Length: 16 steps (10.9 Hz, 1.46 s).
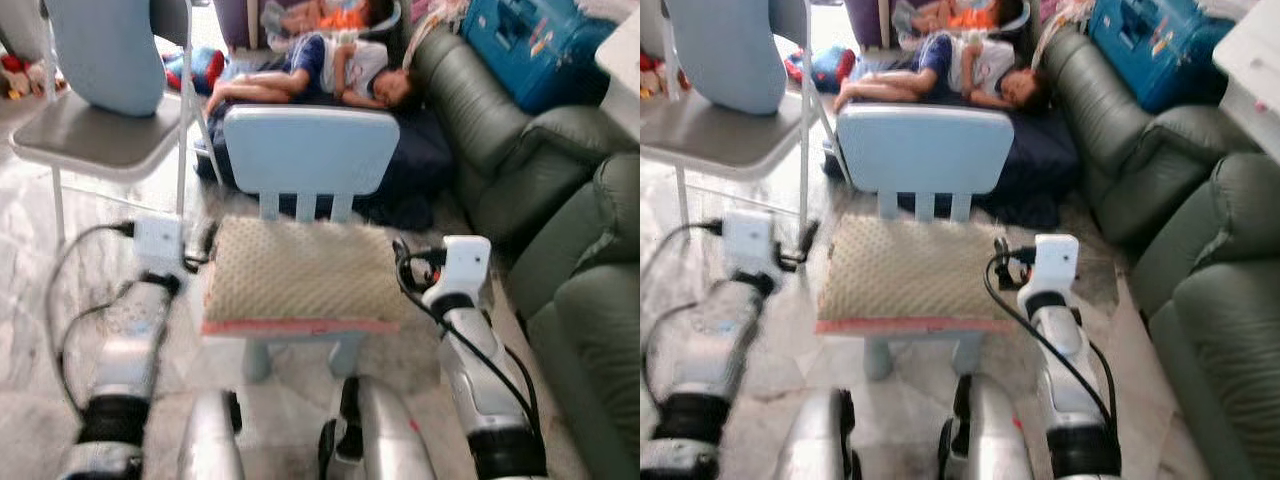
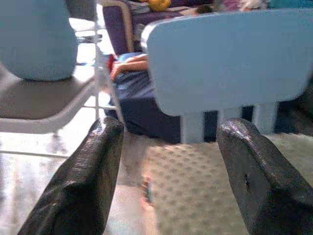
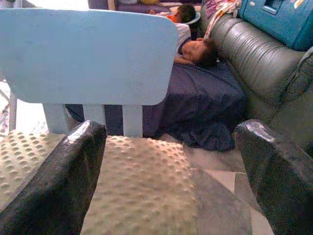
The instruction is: Move the pillow to the sofa
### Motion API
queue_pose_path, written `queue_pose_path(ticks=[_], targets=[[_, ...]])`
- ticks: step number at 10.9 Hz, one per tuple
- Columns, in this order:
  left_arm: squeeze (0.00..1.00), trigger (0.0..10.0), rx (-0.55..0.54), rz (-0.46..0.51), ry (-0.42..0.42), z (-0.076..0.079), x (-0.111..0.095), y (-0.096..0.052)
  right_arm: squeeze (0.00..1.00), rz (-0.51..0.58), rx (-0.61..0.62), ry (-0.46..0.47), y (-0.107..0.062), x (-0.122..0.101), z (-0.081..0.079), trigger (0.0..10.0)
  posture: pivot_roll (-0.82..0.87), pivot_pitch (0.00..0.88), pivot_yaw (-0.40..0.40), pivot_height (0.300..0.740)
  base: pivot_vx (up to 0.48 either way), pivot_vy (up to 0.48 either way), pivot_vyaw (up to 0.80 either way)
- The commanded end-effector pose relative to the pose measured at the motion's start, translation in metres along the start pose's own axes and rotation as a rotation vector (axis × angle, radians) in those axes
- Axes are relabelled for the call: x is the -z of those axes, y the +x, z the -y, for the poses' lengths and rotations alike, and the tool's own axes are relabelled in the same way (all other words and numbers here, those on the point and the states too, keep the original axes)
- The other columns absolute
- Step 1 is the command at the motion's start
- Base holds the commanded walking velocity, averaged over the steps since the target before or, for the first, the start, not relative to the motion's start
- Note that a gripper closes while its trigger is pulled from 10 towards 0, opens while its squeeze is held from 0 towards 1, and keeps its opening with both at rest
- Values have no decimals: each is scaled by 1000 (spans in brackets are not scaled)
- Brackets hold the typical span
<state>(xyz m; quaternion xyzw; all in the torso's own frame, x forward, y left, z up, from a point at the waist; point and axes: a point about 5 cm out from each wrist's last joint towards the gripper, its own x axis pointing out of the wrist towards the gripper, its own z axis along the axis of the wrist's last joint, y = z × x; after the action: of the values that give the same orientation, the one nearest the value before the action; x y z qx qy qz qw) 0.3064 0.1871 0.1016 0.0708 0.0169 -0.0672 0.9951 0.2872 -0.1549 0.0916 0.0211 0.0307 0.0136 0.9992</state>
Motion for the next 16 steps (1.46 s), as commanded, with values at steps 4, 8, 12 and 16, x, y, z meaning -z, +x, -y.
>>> queue_pose_path(ticks=[4,8,12,16], targets=[[0,10000,18,21,20,8,-5,4,0,-4,-1,28,1,-4,0,10000,-14,136,-95,510,0,0,0],[0,10000,0,35,27,9,-9,6,0,-15,-24,38,3,-4,-2,10000,-18,157,-93,510,0,0,0],[0,10000,-42,31,55,3,-8,5,0,-31,-85,38,4,-3,-8,10000,-12,157,-94,510,0,0,0],[0,10000,-40,33,52,4,-8,7,0,-24,-113,24,5,-4,-10,10000,-17,152,-95,510,190,0,133]])
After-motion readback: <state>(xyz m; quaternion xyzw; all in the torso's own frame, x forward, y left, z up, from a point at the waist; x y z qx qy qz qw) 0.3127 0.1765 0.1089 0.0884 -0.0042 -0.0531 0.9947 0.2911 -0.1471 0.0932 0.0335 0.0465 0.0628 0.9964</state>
